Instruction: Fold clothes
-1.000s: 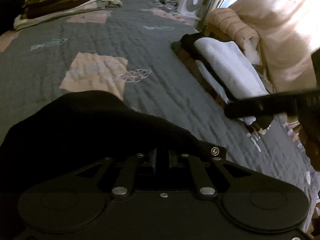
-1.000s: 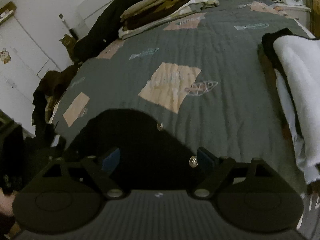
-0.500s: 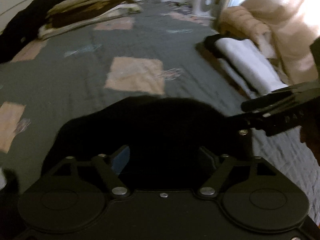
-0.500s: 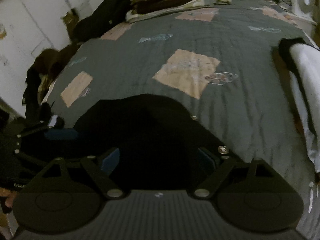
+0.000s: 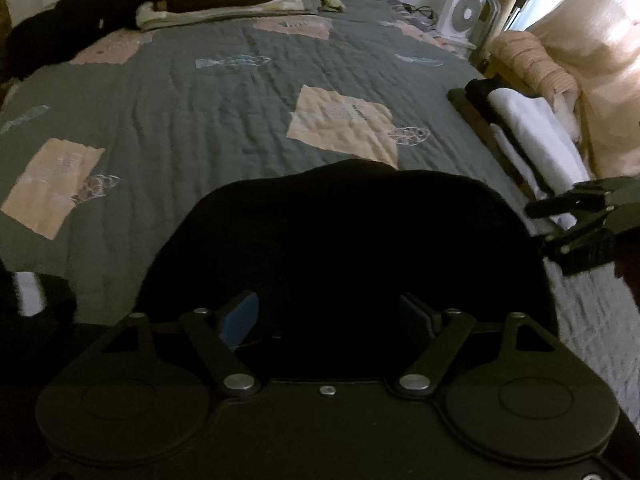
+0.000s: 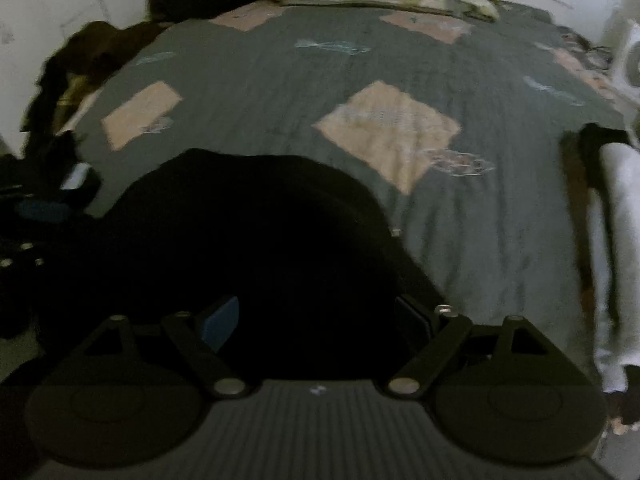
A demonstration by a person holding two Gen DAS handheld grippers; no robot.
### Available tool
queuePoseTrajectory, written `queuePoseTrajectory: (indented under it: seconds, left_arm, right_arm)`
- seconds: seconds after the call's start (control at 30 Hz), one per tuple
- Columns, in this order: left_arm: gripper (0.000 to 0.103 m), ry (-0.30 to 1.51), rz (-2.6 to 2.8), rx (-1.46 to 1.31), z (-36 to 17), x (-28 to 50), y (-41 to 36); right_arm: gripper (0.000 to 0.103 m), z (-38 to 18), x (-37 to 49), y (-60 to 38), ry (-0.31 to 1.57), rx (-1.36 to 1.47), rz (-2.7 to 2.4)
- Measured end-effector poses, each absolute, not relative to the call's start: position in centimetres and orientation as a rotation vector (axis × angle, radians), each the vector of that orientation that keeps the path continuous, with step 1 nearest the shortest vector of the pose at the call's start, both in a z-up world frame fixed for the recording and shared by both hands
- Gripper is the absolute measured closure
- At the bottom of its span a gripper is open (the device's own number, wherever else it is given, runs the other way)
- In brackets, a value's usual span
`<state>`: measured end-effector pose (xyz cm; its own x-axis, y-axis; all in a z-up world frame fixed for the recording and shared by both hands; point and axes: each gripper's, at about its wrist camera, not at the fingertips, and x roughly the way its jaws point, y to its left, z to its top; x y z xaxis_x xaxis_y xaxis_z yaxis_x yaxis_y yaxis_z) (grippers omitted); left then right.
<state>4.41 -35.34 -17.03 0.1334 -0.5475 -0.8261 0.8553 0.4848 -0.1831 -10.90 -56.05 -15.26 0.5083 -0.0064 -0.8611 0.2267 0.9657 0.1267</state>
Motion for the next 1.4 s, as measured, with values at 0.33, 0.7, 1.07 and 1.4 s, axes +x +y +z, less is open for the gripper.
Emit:
queuePoseTrajectory:
  seconds: [0.33,0.7,1.07,1.4]
  left_arm:
    - [0.024,0.998,-1.118,0.328,-17.2,3.6,-35.2]
    - [0.024,1.012,-1.062,0.331,-17.2,4.0,-35.0]
    - [0.024,1.041,-1.027,0.36,-17.7,4.1,-35.6]
    - [0.024,1.04,-1.035,0.373,-17.9,3.7,-35.8]
  right_arm:
    - [0.018,-16.3,-8.5,-54.8,1.01,0.167,-0.081]
    - [0.018,-16.0,-4.4,-53.9,1.049,0.19,-0.194]
    - [0.018,-17.5,-1.9,-54.5,1.067,0.168,-0.101]
    - [0.017,-21.9,-0.9,-55.0,1.162,0.053,-0.09]
